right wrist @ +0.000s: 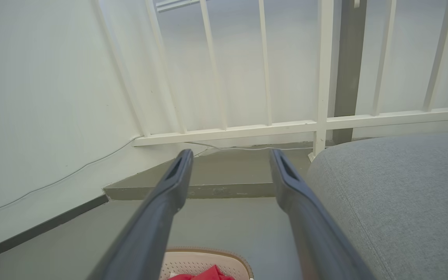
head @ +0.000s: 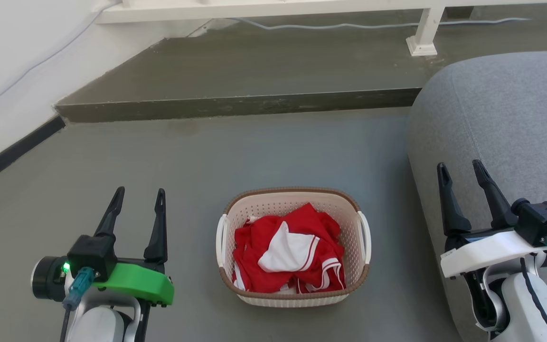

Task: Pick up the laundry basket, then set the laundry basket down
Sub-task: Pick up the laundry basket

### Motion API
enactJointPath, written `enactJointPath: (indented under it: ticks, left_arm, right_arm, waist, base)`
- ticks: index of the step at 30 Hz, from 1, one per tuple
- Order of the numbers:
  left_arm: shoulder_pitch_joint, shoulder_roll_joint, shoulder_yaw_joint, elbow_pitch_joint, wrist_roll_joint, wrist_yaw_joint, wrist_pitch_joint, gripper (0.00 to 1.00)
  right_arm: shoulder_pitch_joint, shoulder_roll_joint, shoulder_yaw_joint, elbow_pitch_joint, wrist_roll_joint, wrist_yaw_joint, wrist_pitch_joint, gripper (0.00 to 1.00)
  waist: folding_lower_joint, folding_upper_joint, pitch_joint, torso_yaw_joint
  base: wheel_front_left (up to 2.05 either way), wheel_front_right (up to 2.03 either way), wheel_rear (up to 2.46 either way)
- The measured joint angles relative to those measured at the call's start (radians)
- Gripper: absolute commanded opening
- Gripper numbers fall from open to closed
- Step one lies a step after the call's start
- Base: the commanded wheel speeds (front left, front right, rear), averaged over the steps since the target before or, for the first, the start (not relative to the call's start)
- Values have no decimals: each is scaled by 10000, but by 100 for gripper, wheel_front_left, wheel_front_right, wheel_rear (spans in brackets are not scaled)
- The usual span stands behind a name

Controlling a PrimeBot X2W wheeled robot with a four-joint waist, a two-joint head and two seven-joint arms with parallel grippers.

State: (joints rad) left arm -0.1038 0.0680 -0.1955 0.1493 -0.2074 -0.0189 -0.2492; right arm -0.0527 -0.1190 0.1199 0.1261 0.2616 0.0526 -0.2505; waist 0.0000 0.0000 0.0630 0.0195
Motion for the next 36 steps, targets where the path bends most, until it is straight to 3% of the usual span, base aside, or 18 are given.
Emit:
enactJointPath:
  ticks: [16, 36]
  left_arm:
    - [-460, -144, 130, -75, -6, -176, -27, 100]
    - [-2267, -194, 339, 545, -180, -441, -29, 100]
  right_arm:
    - [-234, 178, -176, 153, -4, 104, 0, 100]
    - [-2137, 278, -259, 955, -75, 257, -42, 100]
  waist:
    - [0, 0, 1123, -170]
    - [1, 0, 3795, -447]
  base:
    - [0, 0, 0]
    - [0, 0, 0]
